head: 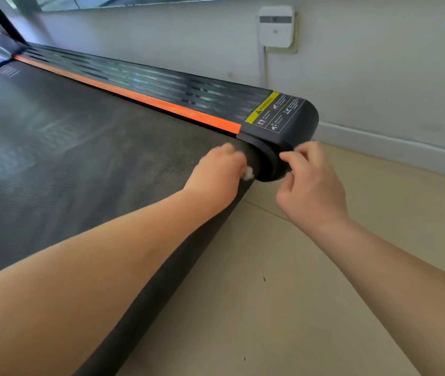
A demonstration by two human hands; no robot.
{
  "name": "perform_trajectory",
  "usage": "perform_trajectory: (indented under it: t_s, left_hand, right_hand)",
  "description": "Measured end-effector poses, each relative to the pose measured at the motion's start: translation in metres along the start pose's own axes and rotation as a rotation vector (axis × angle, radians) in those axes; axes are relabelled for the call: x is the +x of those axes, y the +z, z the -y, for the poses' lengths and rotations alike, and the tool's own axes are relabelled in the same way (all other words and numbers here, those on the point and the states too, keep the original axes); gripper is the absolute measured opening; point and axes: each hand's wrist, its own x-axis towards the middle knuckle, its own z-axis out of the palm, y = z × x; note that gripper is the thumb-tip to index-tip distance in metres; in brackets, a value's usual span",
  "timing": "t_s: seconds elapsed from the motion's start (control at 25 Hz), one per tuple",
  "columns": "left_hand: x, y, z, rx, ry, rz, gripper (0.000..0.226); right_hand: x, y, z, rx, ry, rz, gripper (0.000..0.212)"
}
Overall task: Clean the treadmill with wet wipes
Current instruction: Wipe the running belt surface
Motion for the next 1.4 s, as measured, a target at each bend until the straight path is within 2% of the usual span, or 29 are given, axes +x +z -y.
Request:
perform_trajectory:
  t_s: [0.08, 0.16, 0.2, 0.24, 0.32, 0.44, 0.56, 0.68, 0.8, 0.88, 1.0, 1.08, 1.16, 1.24, 1.32, 1.4]
  left_hand:
    - [-0.046, -0.001, 0.000, 0.105, 0.093, 0.126, 0.010]
    - [-0.075, -0.009, -0.003, 0.177, 0.127, 0.257, 0.010]
    - [-0.077, -0.011, -0.007, 0.221, 0.154, 0.266, 0.009]
    - [-0.070, -0.011, -0.011, 0.230, 0.197, 0.214, 0.011]
    - [-0.042, -0.007, -0.014, 0.238, 0.171, 0.089, 0.019]
    - [-0.041, -0.002, -0.018, 0.226, 0.026, 0.088, 0.020]
    - [-0.133, -0.005, 0.001, 0.151, 0.064, 0.091, 0.030]
    - [-0.211, -0.020, 0.016, 0.202, 0.154, 0.076, 0.023]
    - [-0.186, -0.025, 0.012, 0.172, 0.047, -0.003, 0.017]
    - [-0.177, -0.024, 0.011, 0.119, -0.055, -0.079, 0.022]
    - [-0.257, -0.022, 0.015, 0.168, -0.049, 0.011, 0.032]
    - [-0.317, -0.035, 0.022, 0.117, -0.056, 0.166, 0.018]
    - [-0.328, -0.056, 0.037, -0.039, -0.204, 0.274, 0.012]
    - [-0.295, -0.081, 0.050, -0.332, -0.543, 0.131, 0.010]
    - [-0.261, -0.098, 0.055, -0.720, -0.898, -0.040, 0.010]
    - [-0.244, -0.103, 0.054, -1.024, -1.134, -0.181, 0.006]
  right_hand:
    - [-0.005, 0.000, -0.009, -0.016, 0.034, 0.020, 0.029]
    - [-0.004, 0.005, -0.008, 0.099, 0.111, 0.211, 0.025]
    - [-0.005, 0.010, -0.005, 0.161, 0.146, 0.295, 0.025]
    - [-0.007, 0.014, -0.002, 0.205, 0.189, 0.336, 0.026]
    - [-0.005, 0.020, 0.005, 0.302, 0.298, 0.314, 0.029]
    - [0.003, 0.021, 0.014, 0.370, 0.374, 0.217, 0.030]
    - [0.004, 0.022, 0.039, 0.355, 0.271, 0.252, 0.028]
    - [0.002, 0.031, 0.079, 0.329, 0.074, 0.300, 0.026]
    - [-0.004, 0.043, 0.114, 0.299, -0.119, 0.345, 0.025]
    - [-0.013, 0.052, 0.128, 0.273, -0.167, 0.388, 0.026]
    - [-0.028, 0.065, 0.145, 0.220, -0.216, 0.453, 0.026]
    - [-0.033, 0.069, 0.160, 0.224, -0.276, 0.468, 0.024]
    - [-0.033, 0.067, 0.181, 0.302, -0.318, 0.561, 0.020]
    - [-0.031, 0.062, 0.202, 0.496, -0.217, 0.835, 0.017]
    - [-0.031, 0.055, 0.214, 0.668, -0.012, 1.142, 0.015]
    - [-0.026, 0.049, 0.215, 0.719, 0.101, 1.321, 0.014]
